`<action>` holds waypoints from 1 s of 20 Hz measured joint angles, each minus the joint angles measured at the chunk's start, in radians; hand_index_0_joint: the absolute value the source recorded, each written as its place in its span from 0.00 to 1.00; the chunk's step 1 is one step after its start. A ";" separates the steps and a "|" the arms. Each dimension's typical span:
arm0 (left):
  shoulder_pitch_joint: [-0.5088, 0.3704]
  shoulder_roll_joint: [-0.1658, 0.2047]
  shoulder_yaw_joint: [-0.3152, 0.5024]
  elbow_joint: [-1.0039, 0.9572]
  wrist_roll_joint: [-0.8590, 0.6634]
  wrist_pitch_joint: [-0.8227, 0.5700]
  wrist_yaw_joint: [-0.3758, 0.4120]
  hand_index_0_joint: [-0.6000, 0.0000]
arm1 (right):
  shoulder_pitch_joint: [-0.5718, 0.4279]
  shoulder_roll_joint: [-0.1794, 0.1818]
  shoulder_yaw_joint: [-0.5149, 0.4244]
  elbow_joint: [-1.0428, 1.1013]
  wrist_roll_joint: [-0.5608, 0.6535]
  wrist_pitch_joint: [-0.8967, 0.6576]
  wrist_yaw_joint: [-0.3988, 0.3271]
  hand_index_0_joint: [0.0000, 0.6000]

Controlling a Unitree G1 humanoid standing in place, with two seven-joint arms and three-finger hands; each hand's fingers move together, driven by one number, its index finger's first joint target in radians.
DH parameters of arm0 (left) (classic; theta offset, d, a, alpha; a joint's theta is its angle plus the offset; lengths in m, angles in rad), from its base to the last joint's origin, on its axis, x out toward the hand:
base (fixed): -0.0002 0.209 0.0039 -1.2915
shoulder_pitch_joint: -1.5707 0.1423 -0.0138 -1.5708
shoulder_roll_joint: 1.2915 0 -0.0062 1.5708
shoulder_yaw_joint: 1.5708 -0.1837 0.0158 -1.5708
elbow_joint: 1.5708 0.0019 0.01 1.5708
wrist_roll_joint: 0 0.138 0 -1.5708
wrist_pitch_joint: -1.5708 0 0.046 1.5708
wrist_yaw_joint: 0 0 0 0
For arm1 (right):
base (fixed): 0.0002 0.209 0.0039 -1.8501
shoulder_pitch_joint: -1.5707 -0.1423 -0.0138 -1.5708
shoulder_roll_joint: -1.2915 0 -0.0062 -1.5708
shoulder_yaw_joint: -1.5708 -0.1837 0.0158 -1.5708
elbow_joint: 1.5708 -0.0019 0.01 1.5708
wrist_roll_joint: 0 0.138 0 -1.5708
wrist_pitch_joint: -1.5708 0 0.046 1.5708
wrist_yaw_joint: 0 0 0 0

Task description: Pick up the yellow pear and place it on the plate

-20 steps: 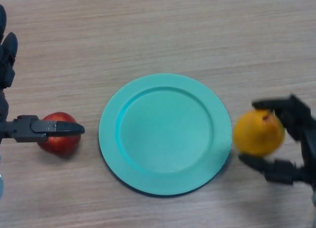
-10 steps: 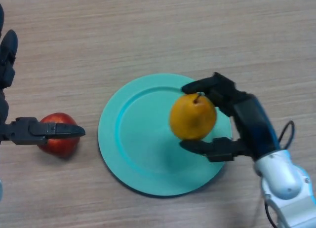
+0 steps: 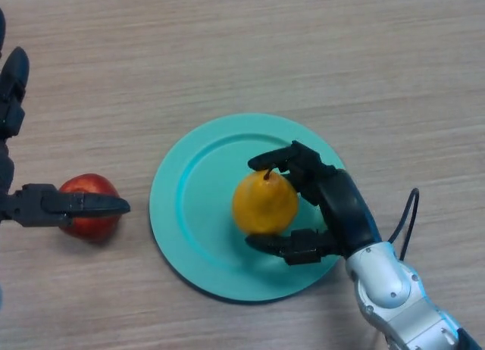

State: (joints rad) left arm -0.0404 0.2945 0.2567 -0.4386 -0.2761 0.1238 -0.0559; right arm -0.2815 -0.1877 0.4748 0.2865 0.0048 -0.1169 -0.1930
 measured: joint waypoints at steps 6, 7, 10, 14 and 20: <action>0.020 -0.001 0.006 -0.018 0.004 0.000 0.000 1.00 | 0.002 0.000 0.007 0.050 -0.057 -0.009 0.043 0.75; 0.021 -0.001 0.006 -0.020 0.004 0.000 0.000 1.00 | 0.002 0.000 0.007 0.051 -0.057 -0.009 0.043 0.50; 0.027 -0.005 0.021 -0.028 0.004 0.000 0.000 1.00 | 0.002 0.000 0.007 0.046 -0.058 -0.007 0.043 0.00; 0.037 -0.011 0.040 -0.046 0.003 0.000 0.000 1.00 | 0.022 0.000 -0.029 -0.088 -0.038 0.010 0.044 0.00; 0.039 -0.016 0.041 -0.047 0.000 0.000 0.000 1.00 | 0.085 0.000 -0.194 -0.454 0.002 0.194 0.140 0.00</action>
State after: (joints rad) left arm -0.0018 0.2790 0.2979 -0.4853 -0.2763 0.1243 -0.0557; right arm -0.1965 -0.1880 0.2811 -0.1678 0.0064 0.0769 -0.0526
